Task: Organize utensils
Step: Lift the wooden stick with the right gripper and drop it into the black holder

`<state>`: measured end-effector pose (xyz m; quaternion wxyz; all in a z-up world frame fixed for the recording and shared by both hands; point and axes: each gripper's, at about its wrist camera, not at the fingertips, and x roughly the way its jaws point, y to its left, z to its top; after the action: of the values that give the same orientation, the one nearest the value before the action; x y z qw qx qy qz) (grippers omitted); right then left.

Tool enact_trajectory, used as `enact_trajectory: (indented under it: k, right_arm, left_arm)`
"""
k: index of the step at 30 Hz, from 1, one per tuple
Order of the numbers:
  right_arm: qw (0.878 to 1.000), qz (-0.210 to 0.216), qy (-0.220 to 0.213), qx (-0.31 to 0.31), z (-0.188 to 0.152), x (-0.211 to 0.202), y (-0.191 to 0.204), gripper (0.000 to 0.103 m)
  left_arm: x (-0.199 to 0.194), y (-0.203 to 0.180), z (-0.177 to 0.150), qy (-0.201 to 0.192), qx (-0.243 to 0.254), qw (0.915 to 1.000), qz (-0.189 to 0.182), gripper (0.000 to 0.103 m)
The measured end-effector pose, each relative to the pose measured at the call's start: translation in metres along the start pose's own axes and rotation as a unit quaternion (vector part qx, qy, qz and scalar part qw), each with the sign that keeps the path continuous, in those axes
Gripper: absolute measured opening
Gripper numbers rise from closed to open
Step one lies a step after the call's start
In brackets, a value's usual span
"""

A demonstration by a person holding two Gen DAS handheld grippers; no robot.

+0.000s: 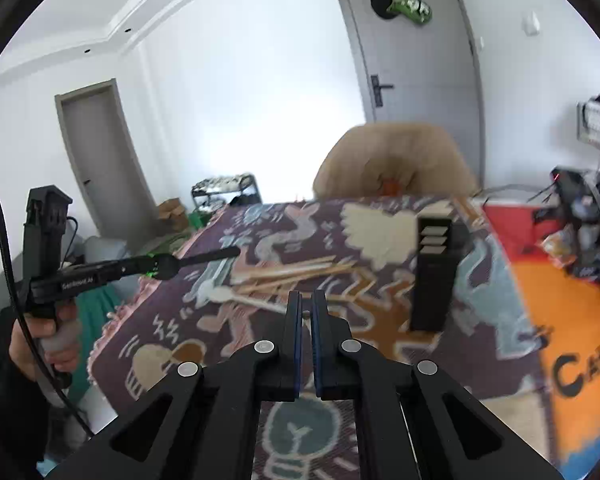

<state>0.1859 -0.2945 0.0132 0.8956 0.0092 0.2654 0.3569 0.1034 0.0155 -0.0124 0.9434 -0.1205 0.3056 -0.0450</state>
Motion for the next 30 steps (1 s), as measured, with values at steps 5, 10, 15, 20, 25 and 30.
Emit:
enact_trajectory:
  k: [5,10,15,20,25,30]
  right_arm:
    - [0.998,-0.042,-0.034,-0.014,0.041,-0.032,-0.011,0.006]
    - [0.995,-0.078,-0.056,-0.032,0.079,-0.054,-0.016,0.006]
    - [0.991,-0.101,-0.069,-0.045,0.109,-0.053,-0.017,0.006]
    - [0.991,-0.106,-0.073,-0.048,0.126,-0.042,-0.020,0.006]
    - [0.991,-0.104,-0.077,-0.044,0.143,-0.022,-0.028,0.006]
    - [0.993,-0.099,-0.055,-0.027,0.143,0.010,-0.047,0.006]
  left_arm:
    - [0.002,-0.022,0.018,-0.006,0.026,0.9996,-0.012,0.000]
    - [0.008,-0.039,0.032,-0.005,0.041,0.9989,-0.023,0.000]
    - [0.019,-0.052,0.045,-0.001,0.049,0.9982,-0.034,0.000]
    - [0.030,-0.058,0.055,0.005,0.053,0.9978,-0.039,0.000]
    - [0.040,-0.060,0.062,0.010,0.053,0.9978,-0.038,0.000]
    - [0.050,-0.060,0.068,0.017,0.054,0.9978,-0.036,0.000]
